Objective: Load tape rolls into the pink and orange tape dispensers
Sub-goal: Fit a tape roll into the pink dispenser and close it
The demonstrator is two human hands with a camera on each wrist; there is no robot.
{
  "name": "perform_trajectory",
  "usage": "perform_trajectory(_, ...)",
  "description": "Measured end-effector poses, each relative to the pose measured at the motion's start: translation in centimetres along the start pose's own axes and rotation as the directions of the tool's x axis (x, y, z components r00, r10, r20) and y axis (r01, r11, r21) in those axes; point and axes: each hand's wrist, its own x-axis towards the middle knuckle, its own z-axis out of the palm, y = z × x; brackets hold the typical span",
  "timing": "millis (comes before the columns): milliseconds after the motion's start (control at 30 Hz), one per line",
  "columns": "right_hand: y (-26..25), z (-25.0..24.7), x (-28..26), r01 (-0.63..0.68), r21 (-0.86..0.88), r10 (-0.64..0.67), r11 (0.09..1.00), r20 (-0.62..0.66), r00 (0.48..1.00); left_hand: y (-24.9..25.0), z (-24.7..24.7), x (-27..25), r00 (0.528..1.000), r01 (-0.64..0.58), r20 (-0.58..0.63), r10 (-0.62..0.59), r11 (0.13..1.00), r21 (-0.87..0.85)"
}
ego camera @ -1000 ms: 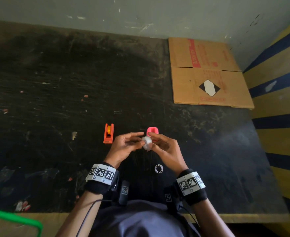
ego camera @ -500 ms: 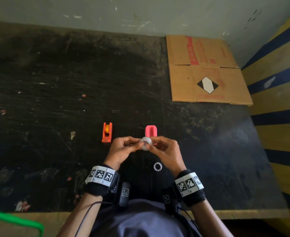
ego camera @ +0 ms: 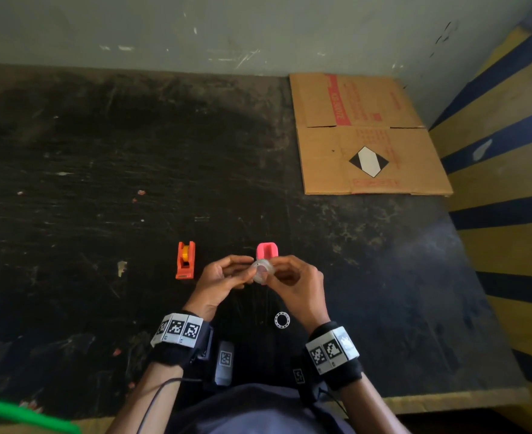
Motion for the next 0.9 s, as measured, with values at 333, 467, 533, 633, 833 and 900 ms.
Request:
perform_trajectory(333,0.6,-0.3,5.8,0.05,-0.445,-0.086,0.894,-0.061,0.994,-0.5,1.2,4.6,0.999,0.033,-0.024,-0.026,0.927,0.374)
perform_trajectory(467,2.0,1.2,7.8,0.017,-0.56,-0.016,0.828,0.006,1.0,-2.4,2.4,6.5,0.999,-0.043,0.013,0.046,0.737,0.675)
perform_trajectory(533,2.8,2.0,8.3,-0.009,-0.59,0.037,0.807,0.035,0.999,-3.7,2.6,7.6,0.999,-0.033,0.015,0.032,0.69,0.723)
perform_trajectory(633,3.8,2.7,8.8,-0.039,-0.609,0.081,0.792,0.041,0.996,-5.3,2.9,8.7,1.0,-0.002,-0.015,0.017,0.712,0.703)
perform_trajectory(833,5.4,3.3,9.6,-0.054,-0.631,0.114,0.774,0.055,0.992,-6.6,3.5,9.4,0.997,-0.03,-0.037,0.074,0.736,0.676)
perform_trajectory(900,5.7,3.5,9.7,-0.041,-0.635,0.105,0.771,0.063,0.992,-6.8,3.4,9.6,0.995,-0.036,-0.049,0.092,0.742,0.669)
